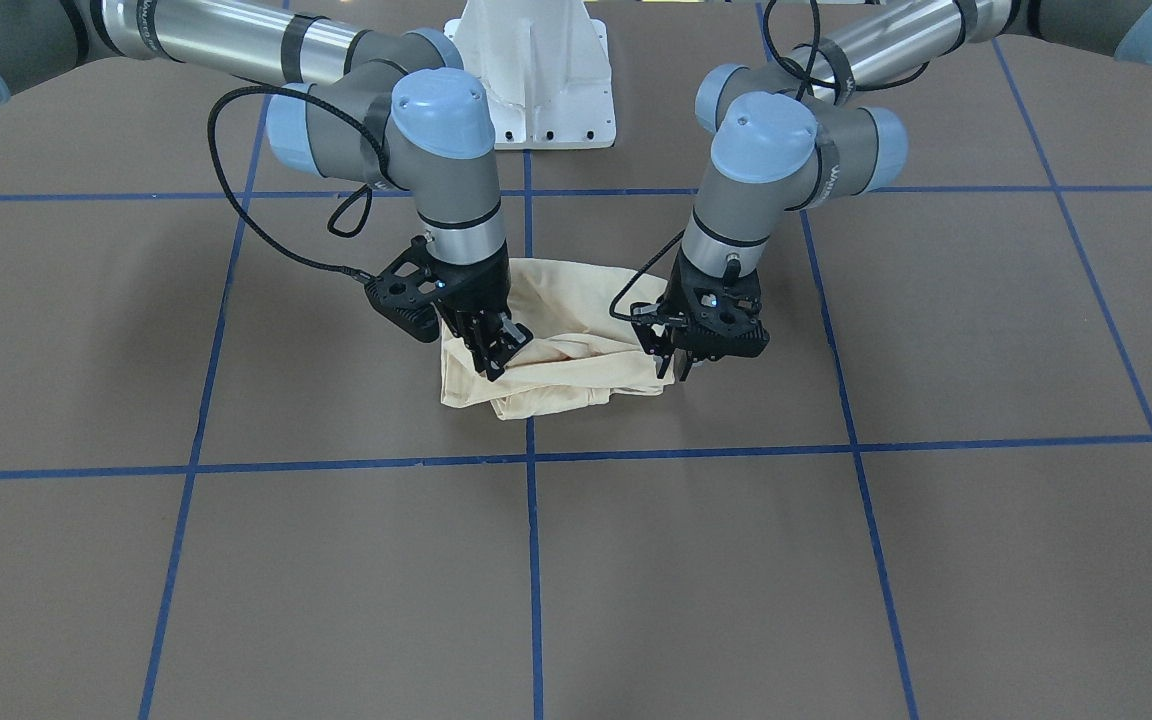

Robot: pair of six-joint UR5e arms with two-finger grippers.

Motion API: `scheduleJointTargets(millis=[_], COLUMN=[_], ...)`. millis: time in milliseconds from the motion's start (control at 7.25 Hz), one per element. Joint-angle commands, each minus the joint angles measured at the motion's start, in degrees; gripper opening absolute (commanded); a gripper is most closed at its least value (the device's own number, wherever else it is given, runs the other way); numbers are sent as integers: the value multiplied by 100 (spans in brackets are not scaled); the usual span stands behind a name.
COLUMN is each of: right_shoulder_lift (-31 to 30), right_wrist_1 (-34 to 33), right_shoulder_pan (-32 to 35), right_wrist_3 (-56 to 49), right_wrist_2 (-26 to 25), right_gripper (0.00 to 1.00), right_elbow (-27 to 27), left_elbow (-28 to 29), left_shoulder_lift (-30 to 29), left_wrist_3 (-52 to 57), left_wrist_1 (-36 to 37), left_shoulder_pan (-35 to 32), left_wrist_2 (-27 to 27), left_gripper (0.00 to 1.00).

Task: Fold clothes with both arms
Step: 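Lift the near edge with both grippers and fold it away from the robot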

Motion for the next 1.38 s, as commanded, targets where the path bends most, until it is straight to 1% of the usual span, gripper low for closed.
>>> scheduleJointTargets(millis=[0,138,276,414,552,690,828,966,1104,1242], right_shoulder_lift=[198,216,234,286,530,872,1119,1209,1201,1201], right_wrist_1=[-34,-34,-34,-34,-34,-26,-26,-17,1,27], right_shoulder_pan=[399,286,-98,-537,-724,-839,-927,-919,-893,-876], right_wrist_3=[-238,-194,-176,-176,-185,-324,-839,-1349,-1728,-2054], right_wrist_2=[992,985,637,225,125,11,-225,-332,-516,-805], right_gripper=[100,100,100,100,100,100,100,100,100,100], right_elbow=[15,33,15,-63,-342,-789,-1202,-1450,-1574,-1741], left_elbow=[40,40,40,40,40,40,40,40,40,40], left_shoulder_lift=[148,315,377,404,404,413,413,413,422,422], left_wrist_3=[1405,2022,2290,2292,2292,2292,2292,2292,2292,2292], left_wrist_1=[-87,-87,-78,-78,-87,-87,-87,-87,-87,-87], left_shoulder_pan=[-866,-984,-1028,-1029,-1029,-1029,-1029,-1037,-1038,-1038], left_wrist_2=[-1113,-1179,-1180,-1180,-1180,-1180,-1180,-1180,-1180,-1180], left_gripper=[100,100,100,100,100,100,100,100,100,100])
